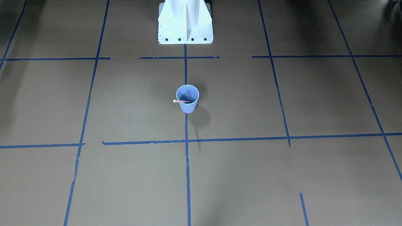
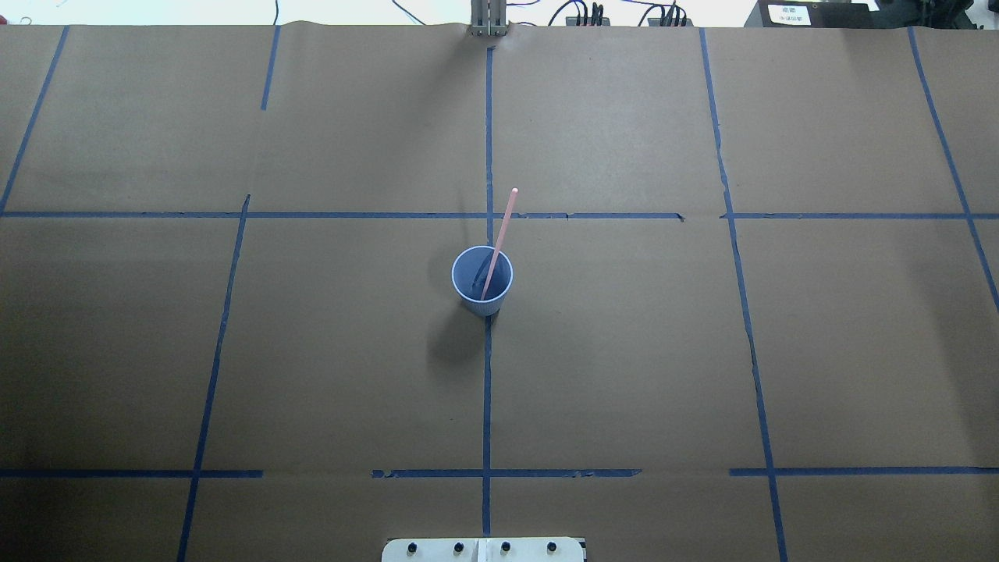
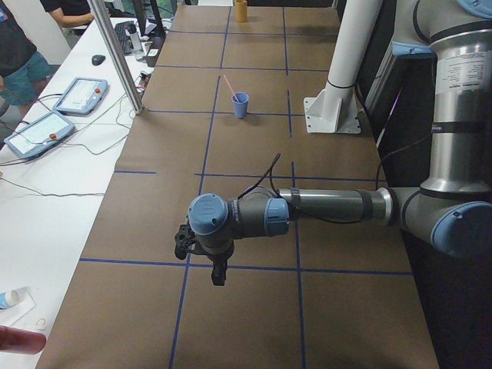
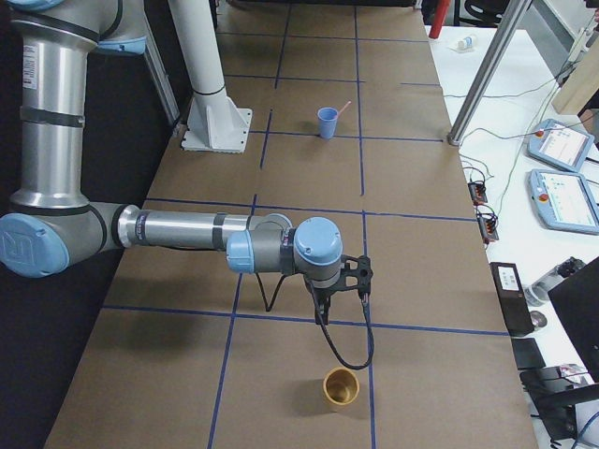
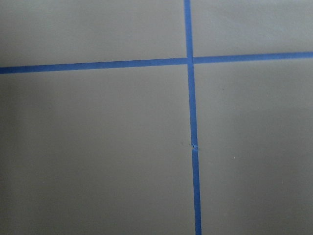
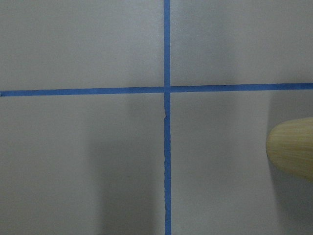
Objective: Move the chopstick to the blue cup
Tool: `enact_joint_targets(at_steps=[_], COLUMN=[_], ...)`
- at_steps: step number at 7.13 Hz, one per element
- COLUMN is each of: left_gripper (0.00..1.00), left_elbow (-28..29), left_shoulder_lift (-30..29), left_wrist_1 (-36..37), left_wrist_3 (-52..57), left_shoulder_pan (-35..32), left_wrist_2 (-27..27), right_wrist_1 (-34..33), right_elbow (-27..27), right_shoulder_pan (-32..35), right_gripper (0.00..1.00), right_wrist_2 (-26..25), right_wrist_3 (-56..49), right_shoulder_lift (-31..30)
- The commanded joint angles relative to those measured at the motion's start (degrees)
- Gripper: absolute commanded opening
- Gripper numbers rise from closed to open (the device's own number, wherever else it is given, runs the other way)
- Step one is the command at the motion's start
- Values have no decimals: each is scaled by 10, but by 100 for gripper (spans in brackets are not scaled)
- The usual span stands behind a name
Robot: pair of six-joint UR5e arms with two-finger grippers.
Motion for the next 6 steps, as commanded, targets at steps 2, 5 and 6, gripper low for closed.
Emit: enact_joint_targets(at_steps=[2,5,6], left_gripper=[100,100,100], left_elbow=[8,38,38], left_shoulder_lift=[2,1,1], left_wrist_1=[0,-41,-41], left_wrist_3=[-6,-7,-7], left_shoulder_pan=[3,5,6], left_wrist_2=[5,13,13], right_wrist_1=[0,0,1], right_elbow=[-2,-1,0], right_shoulder_pan=[0,0,0], right_gripper=[100,100,100], right_wrist_2=[0,0,0], right_wrist_3=[0,5,4], right_shoulder_lift=[0,0,0])
